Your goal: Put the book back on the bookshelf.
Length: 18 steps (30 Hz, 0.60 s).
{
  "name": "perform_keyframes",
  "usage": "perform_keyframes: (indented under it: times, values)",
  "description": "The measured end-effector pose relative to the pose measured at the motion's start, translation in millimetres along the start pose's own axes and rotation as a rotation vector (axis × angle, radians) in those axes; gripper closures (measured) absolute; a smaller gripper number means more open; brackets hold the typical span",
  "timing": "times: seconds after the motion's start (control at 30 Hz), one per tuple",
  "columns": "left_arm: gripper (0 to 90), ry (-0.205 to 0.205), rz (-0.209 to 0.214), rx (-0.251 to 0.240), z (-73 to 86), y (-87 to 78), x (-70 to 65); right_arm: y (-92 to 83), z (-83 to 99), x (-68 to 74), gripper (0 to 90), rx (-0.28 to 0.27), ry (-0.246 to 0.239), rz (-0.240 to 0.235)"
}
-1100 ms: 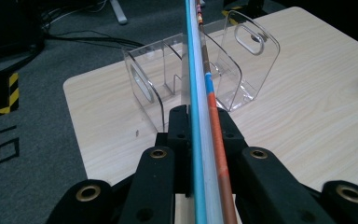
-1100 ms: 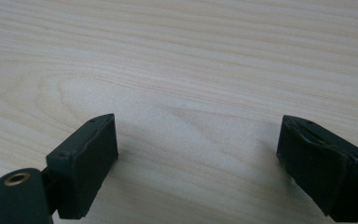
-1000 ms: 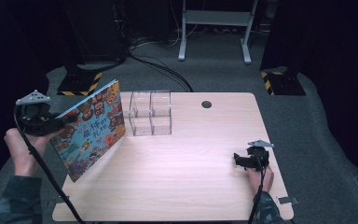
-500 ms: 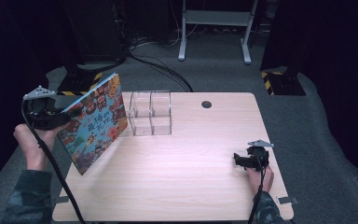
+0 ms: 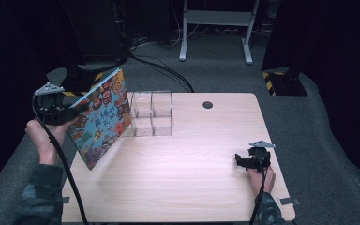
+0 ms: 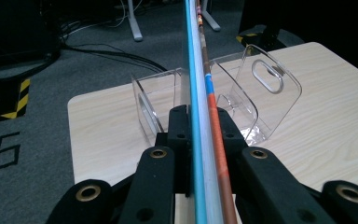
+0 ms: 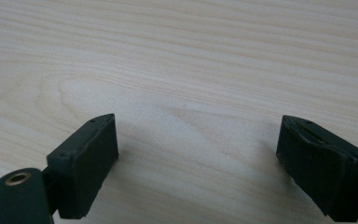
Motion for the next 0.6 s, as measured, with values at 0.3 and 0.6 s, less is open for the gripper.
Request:
perform_keyframes:
  times: [0.3,0.6]
  values:
    - [80.8,-0.017,-0.018,-0.013,-1.9,10.5,-0.2,-0.1,0.0,0.0,12.2,-0.001,0.001,0.001]
    - [80.8,-0.035,-0.029,-0.030,-1.3,24.8,-0.4,0.0,-0.1,0.0,12.3,-0.001,0.000,0.001]
Point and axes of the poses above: each handheld gripper's, and its own axes: y roughly forward along the jaws, z roughly out of its underside, x roughly to its left, the point moved 8 cm from there along y, roughly forward along the jaws, and after that the axes turned 8 degrees about -z, right-handed, at the moved point
